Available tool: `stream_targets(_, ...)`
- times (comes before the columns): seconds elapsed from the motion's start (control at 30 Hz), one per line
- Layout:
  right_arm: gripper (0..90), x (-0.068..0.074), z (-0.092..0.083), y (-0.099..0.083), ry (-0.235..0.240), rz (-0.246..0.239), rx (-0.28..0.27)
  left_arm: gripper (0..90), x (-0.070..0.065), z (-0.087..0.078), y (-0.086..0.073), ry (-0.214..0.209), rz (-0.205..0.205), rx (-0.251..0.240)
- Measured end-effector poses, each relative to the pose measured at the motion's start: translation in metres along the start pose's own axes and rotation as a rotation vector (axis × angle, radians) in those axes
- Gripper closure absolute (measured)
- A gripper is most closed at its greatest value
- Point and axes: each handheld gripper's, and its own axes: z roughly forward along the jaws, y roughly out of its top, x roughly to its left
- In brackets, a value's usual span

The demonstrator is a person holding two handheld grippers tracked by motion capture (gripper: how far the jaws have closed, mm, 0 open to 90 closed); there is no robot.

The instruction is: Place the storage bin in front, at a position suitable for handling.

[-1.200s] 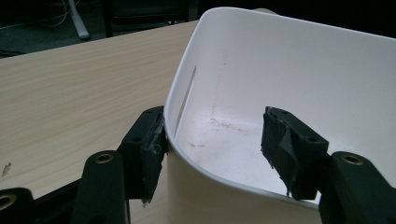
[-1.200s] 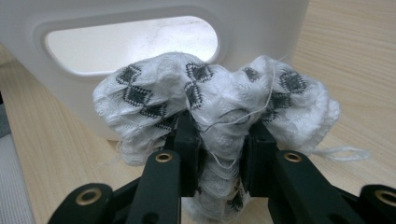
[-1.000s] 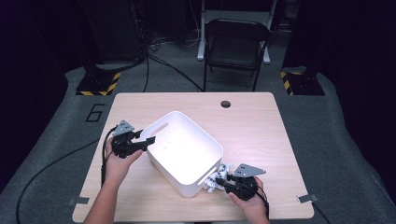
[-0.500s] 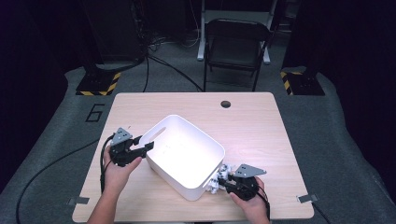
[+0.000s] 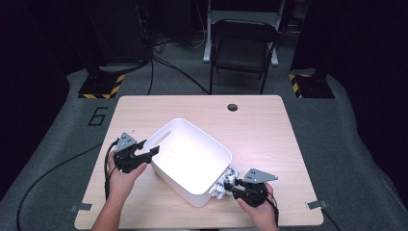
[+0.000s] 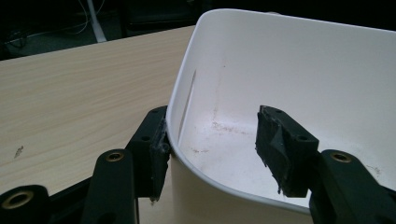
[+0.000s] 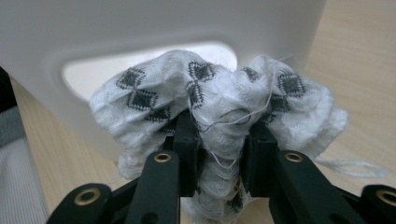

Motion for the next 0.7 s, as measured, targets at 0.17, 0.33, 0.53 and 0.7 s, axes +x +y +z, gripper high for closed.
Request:
stream_targets(0.17, 70.7, -0.006, 0.014, -0.008, -0.001, 0.0, 0.104, 45.2, 0.0, 0.0, 0.0, 0.002, -0.005, -0.005)
stream_targets(0.33, 70.7, -0.003, 0.011, -0.006, -0.023, -0.012, 0.101, 45.0, 0.0, 0.0, 0.0, -0.001, 0.0, -0.005)
stream_targets(0.53, 70.5, 0.005, -0.003, 0.002, -0.012, -0.031, -0.001, 44.9, 0.0, 0.001, 0.0, 0.002, -0.005, -0.001)
stream_targets(0.7, 70.1, -0.002, 0.006, -0.004, 0.017, 0.006, 0.054, 44.8, -0.001, 0.001, 0.001, 0.0, -0.003, 0.008)
